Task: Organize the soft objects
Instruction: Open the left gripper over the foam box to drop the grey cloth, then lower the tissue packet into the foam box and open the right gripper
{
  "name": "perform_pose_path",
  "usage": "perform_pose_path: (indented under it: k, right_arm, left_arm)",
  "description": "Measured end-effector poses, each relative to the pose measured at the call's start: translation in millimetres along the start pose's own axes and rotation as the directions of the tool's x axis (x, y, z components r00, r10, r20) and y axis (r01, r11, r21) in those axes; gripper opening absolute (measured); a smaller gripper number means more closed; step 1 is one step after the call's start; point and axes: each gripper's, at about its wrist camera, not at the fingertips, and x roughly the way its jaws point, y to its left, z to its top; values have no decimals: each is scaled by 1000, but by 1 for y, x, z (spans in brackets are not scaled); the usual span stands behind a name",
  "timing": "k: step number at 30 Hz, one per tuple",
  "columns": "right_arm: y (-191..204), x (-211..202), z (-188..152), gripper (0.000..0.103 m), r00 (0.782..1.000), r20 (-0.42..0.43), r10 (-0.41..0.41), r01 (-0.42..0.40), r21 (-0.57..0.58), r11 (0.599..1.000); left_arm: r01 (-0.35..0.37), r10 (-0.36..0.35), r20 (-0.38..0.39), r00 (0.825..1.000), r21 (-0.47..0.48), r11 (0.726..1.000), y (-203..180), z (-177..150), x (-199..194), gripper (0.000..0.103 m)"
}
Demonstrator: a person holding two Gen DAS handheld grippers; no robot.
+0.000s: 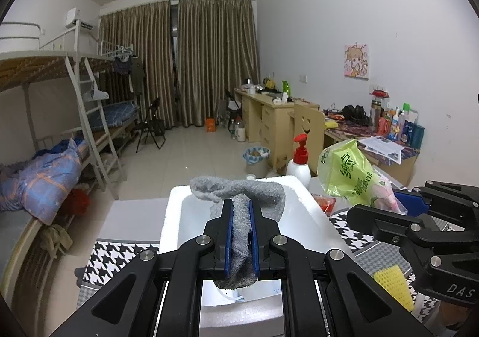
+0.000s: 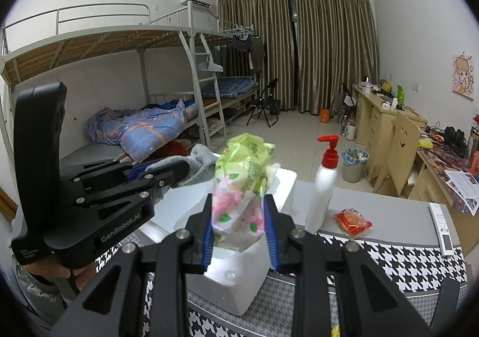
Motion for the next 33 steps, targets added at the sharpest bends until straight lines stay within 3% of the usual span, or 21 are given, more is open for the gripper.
perform_pose_path:
  k: [6, 7, 10, 11, 17, 21, 24, 33]
  right_arm:
    - [1, 4, 1, 34, 1000, -13, -7, 7, 4, 1000]
    - [1, 4, 1, 34, 1000, -14, -8, 8, 4, 1000]
    - [2, 5, 2, 34, 1000, -14, -13, 13, 2, 1000]
    - [3, 4, 2, 34, 1000, -14, -13, 13, 3, 1000]
    - [7, 6, 4, 34, 1000, -12, -11, 11, 1, 1000]
    - [10, 8, 5, 34, 1000, -14, -5, 4, -6, 1000]
    - [13, 10, 6, 34, 1000, -15, 1, -1, -15, 1000]
    - [21, 22, 8, 34, 999, -38, 9, -10, -27, 1000]
  left_arm:
    - [7, -7, -43, 999, 0, 1000, 1, -3, 12, 15]
    - [1, -1, -49, 999, 0, 1000, 2, -3, 14, 22]
    - [-12, 11, -45, 999, -18, 1000, 7, -4, 12, 64]
    - [-18, 17, -33, 999, -26, 1000, 10, -4, 9, 70]
    - [-45, 45, 6, 999, -44, 998, 19, -2, -3, 84]
    - [-50, 52, 28, 998, -45, 998, 23, -1, -12, 87]
    - [-67, 70, 57, 996, -55, 996, 27, -2, -20, 98]
    - [-99, 105, 80, 991, -78, 992, 42, -4, -33, 102]
